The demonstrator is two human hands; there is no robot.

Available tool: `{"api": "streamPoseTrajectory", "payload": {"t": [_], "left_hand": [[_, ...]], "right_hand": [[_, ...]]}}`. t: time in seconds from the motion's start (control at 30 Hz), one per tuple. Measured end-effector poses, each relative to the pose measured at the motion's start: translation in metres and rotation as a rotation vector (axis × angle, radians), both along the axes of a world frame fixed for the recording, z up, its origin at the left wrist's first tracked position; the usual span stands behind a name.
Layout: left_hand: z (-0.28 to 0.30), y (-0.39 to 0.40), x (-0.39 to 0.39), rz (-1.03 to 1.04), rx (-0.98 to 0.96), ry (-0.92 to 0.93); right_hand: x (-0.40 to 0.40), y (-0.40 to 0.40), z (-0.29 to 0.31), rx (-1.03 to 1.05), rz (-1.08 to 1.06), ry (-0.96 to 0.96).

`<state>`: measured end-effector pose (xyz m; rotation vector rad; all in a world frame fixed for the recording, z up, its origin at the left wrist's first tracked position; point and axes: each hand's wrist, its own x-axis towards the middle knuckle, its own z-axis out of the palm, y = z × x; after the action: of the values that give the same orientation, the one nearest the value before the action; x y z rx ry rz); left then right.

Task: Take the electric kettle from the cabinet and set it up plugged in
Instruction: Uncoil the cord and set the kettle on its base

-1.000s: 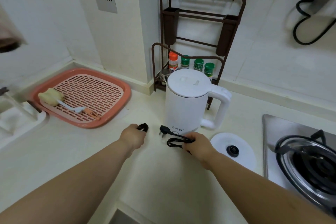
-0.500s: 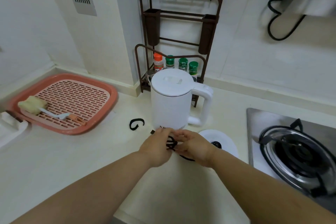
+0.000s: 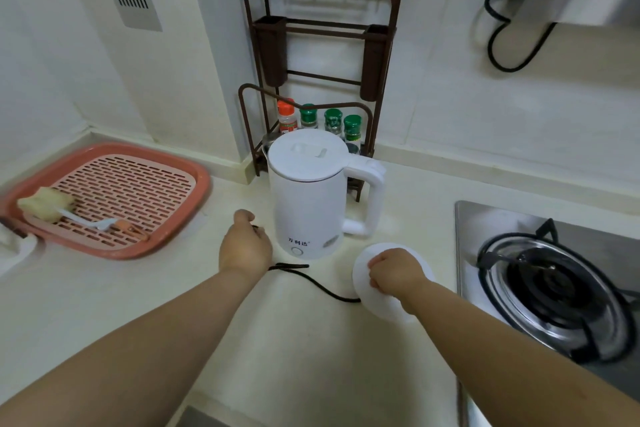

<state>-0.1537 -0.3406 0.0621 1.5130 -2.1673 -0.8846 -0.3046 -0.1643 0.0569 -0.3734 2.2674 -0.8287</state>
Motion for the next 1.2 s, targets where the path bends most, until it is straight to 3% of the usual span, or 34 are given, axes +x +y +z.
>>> {"api": "streamPoseTrajectory", "payload": {"t": [0.17,0.43,0.57,0.9,1.2], "left_hand": [[0.017,0.002,-0.002,-0.167,0.19,-0.217],[0.049,0.003,-0.023,-0.111,0.38,0.207],[0.066,-0.002,-0.033,-0.116,0.392,0.29],[0.089,0.033,-0.049,-0.244,0.335,0.448],[0.086,0.087,-0.064,-0.411,0.421,0.483]], "right_hand": [[-0.009,-0.001,0.019,-0.172,-0.135,-0.091],[-0.031,-0.029,0.053,-0.402,0.03,-0.037],[-0.038,-0.038,0.055,-0.447,-0.051,-0.1],[-0.055,0.011,0.091,-0.41,-0.107,0.189],[-0.041,0.083,0.091,-0.354,-0.326,0.228]]}}
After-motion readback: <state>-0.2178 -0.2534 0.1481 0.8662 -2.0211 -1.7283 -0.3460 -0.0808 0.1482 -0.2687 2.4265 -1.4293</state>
